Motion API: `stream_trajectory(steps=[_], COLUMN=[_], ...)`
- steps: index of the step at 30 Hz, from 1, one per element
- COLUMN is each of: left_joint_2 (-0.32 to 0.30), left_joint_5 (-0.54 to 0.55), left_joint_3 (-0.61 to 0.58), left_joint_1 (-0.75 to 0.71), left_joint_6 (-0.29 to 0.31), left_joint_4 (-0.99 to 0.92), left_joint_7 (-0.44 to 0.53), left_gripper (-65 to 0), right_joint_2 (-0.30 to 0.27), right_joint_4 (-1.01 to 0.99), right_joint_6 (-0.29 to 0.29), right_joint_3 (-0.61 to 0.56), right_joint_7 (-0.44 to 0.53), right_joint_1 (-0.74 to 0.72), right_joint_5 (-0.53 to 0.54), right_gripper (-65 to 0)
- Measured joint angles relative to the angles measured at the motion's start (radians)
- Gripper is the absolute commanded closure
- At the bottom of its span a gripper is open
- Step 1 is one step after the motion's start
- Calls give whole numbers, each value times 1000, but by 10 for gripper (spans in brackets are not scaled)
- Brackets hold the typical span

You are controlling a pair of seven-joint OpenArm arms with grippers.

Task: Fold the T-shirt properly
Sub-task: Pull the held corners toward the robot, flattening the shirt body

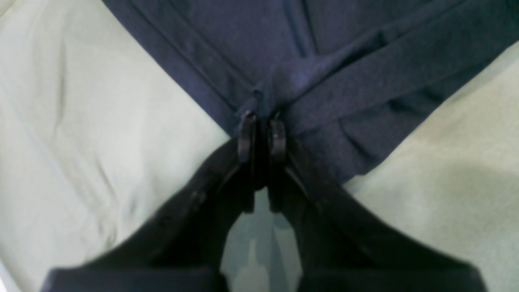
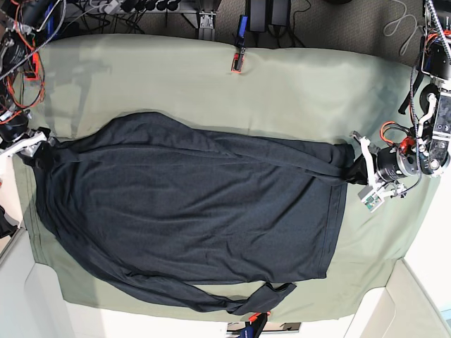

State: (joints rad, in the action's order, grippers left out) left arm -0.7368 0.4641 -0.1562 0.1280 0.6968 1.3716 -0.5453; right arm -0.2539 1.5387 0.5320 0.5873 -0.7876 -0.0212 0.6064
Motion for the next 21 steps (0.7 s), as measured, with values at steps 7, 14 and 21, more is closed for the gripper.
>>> stream_trajectory(steps=[7, 14, 21], left_joint_2=[0, 0, 0], left_joint_5=[13, 45, 46], left_joint_3=[0, 0, 0], left_joint_1=[-1, 0, 0], left_joint_6=[0, 0, 0], left_joint_4=[0, 0, 0], left_joint_7=[-22, -23, -45], left_gripper=[-50, -50, -50], right_joint_2=[66, 197, 266], right_joint_4=[103, 110, 64], right_joint_6=[11, 11, -23], right_joint_3=[-52, -159, -219], right_joint_7=[-14, 56, 118], right_joint_1=[175, 209, 167], right_joint_5=[66, -14, -142], right_gripper=[-253, -253, -253])
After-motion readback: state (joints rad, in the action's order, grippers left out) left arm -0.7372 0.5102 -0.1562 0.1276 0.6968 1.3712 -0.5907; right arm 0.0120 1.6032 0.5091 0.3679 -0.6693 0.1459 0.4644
